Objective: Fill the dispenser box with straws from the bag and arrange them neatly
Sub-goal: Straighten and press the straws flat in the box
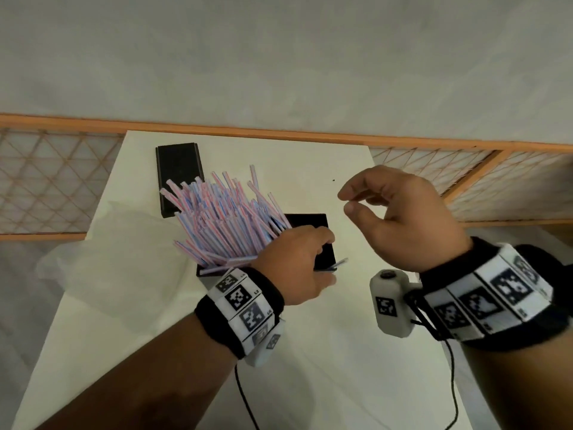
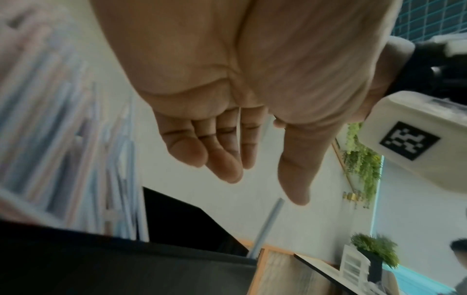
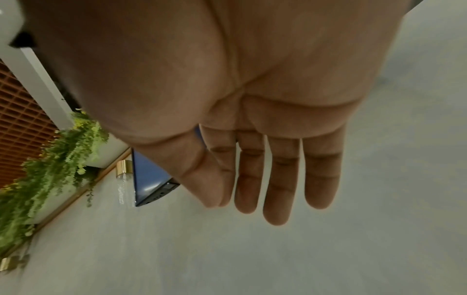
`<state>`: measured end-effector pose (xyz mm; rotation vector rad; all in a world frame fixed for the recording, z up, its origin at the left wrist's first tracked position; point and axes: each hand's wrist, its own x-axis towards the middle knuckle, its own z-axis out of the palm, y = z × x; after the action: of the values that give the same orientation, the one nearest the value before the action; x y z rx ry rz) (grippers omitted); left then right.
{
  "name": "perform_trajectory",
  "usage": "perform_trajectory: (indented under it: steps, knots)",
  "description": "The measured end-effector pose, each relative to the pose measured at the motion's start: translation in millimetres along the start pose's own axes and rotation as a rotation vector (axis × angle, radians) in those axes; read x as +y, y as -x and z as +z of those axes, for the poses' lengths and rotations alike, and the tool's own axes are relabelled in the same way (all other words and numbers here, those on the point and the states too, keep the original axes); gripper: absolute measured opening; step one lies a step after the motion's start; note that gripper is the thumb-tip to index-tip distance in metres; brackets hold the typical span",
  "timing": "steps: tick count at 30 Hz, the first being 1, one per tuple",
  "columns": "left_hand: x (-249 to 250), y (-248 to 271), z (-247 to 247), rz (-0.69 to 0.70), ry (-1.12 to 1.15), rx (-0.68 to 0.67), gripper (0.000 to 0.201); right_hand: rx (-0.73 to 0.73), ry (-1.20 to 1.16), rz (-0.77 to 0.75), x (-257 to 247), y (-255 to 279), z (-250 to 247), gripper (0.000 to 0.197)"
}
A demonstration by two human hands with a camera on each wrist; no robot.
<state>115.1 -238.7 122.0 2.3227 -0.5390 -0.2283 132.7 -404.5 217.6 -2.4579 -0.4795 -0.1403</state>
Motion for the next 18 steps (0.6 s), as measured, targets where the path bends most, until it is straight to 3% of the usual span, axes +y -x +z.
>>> perform_trajectory:
  steps: [2, 7, 9, 12, 15, 18]
  knots:
    - [8, -10, 7, 0.000, -0.010, -0.005, 0.052, -0.034, -0.007, 0.030, 9, 1, 7, 0.014]
    - [21, -32, 26, -0.083, -0.111, -0.084, 0.021, -0.098, -0.026, 0.036, 20, 4, 24, 0.012]
    - [23, -32, 26, -0.100, -0.136, -0.049, 0.016, -0.105, -0.048, 0.039, 23, 5, 28, 0.013]
    - [19, -22, 6, -0.027, -0.046, 0.212, 0.018, -0.082, -0.141, 0.077, 31, 6, 34, 0.012]
    - [11, -7, -25, -0.062, 0.073, 0.515, 0.010, -0.162, -0.206, 0.123, 37, 9, 49, 0.015]
    - [5, 10, -52, -0.093, 0.102, 0.602, 0.006, -0.248, -0.179, 0.064, 40, 9, 73, 0.020]
